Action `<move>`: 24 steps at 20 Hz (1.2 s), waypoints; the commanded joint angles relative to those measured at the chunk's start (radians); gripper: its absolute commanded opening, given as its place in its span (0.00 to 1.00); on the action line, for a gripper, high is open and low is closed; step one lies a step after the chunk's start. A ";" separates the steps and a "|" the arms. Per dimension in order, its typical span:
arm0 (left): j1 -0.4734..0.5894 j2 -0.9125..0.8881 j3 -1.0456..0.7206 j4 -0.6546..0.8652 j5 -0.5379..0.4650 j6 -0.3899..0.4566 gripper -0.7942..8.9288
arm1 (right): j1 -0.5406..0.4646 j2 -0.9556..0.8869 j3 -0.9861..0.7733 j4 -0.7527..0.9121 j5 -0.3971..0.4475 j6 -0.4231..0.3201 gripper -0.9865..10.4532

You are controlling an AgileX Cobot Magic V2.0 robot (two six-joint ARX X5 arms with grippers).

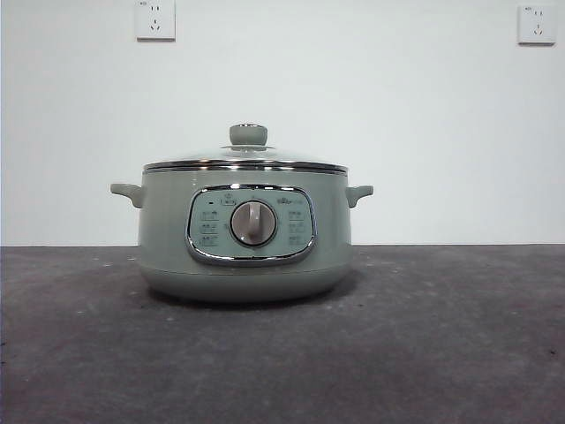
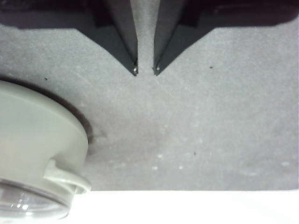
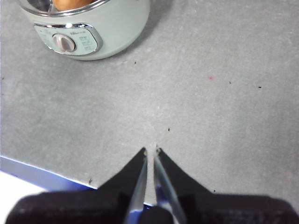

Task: Pick up the potato,open the lid,put the potato in the pot,close the lid

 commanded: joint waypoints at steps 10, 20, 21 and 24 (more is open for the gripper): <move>0.006 -0.140 -0.011 -0.069 0.034 0.044 0.14 | 0.001 0.000 -0.009 0.003 0.000 0.003 0.11; 0.006 -0.095 -0.010 -0.069 0.032 0.044 0.14 | 0.001 0.000 -0.009 0.003 0.001 0.003 0.11; 0.006 -0.090 -0.010 -0.069 0.032 0.044 0.14 | 0.001 0.000 -0.009 0.005 0.000 0.003 0.11; 0.006 -0.079 -0.010 -0.069 0.032 0.044 0.14 | -0.046 -0.011 -0.011 0.004 0.014 0.003 0.11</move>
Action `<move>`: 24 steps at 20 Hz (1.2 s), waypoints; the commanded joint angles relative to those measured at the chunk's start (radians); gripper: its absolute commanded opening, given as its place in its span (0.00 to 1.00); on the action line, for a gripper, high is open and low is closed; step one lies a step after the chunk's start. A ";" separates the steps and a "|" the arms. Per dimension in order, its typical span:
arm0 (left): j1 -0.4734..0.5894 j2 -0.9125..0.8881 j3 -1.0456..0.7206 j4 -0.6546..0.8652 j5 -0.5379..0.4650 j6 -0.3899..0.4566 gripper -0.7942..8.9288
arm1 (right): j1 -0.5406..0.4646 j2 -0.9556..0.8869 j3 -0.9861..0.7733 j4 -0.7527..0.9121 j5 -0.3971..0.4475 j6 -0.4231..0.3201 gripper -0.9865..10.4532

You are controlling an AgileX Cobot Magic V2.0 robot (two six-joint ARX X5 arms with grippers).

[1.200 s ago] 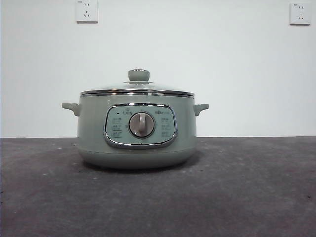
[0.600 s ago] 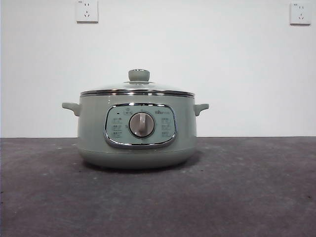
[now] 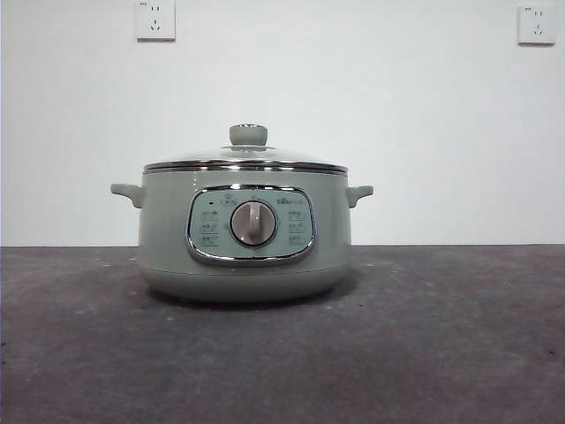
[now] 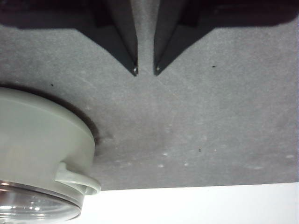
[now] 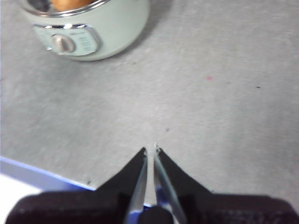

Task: Pick up the potato,open the lid,put the potato in the pot,close the lid

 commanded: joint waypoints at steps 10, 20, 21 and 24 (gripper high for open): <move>0.003 0.009 -0.011 0.008 0.005 0.010 0.14 | -0.584 -0.364 -0.690 0.995 -0.177 -0.315 0.11; 0.003 0.009 -0.011 0.008 0.005 0.010 0.14 | -0.676 -0.564 -1.034 1.081 -0.188 -0.317 0.11; 0.003 0.009 -0.011 0.008 0.005 0.010 0.14 | -0.676 -0.568 -1.046 1.081 -0.188 -0.317 0.11; 0.003 0.009 -0.011 0.008 0.005 0.010 0.14 | -0.676 -0.585 -1.056 1.054 -0.187 -0.343 0.11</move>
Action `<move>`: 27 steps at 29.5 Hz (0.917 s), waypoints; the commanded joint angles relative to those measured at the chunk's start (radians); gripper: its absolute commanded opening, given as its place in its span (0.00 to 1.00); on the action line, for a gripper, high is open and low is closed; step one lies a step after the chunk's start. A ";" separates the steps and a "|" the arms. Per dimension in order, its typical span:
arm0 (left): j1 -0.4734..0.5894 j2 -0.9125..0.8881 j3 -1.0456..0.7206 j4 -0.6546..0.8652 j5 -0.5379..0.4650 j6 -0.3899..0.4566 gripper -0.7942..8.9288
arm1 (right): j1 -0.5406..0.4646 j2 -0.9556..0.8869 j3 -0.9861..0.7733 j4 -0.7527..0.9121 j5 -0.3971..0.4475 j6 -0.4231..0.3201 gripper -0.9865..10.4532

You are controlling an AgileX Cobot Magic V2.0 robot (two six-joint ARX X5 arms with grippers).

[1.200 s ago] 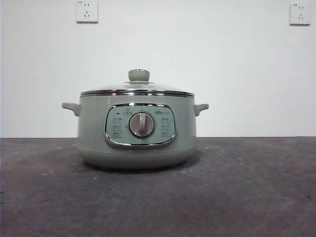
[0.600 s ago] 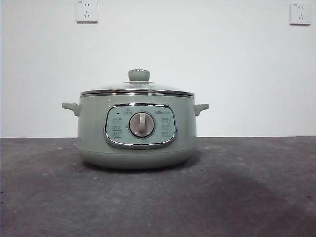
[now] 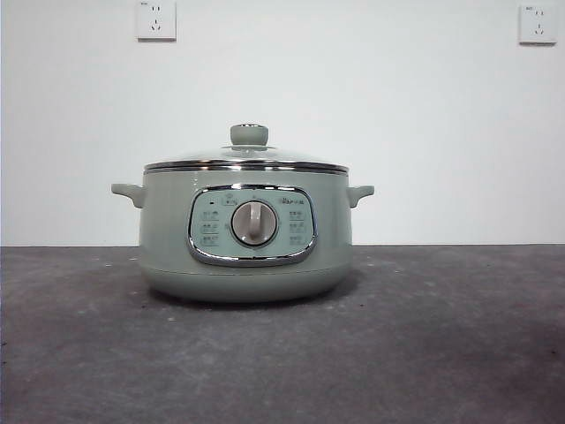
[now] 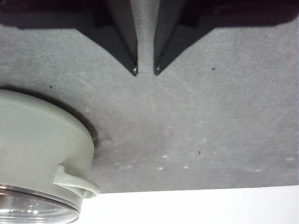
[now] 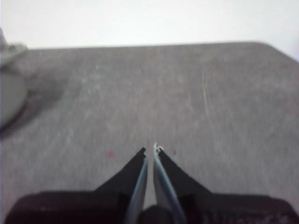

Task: Pick up the potato,open the lid,put the potato in the pot,close the lid

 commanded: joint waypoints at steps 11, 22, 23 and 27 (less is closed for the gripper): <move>0.003 0.000 -0.011 0.006 0.005 0.010 0.14 | 0.000 -0.021 -0.011 0.004 0.001 0.024 0.11; 0.003 0.000 -0.011 0.007 0.005 0.010 0.14 | 0.000 -0.021 -0.011 0.005 0.001 0.024 0.11; 0.003 0.000 -0.011 0.006 0.005 0.010 0.14 | 0.000 -0.021 -0.011 0.004 0.001 0.025 0.11; 0.003 0.000 -0.011 0.006 0.005 0.010 0.14 | 0.000 -0.021 -0.011 0.005 0.001 0.025 0.11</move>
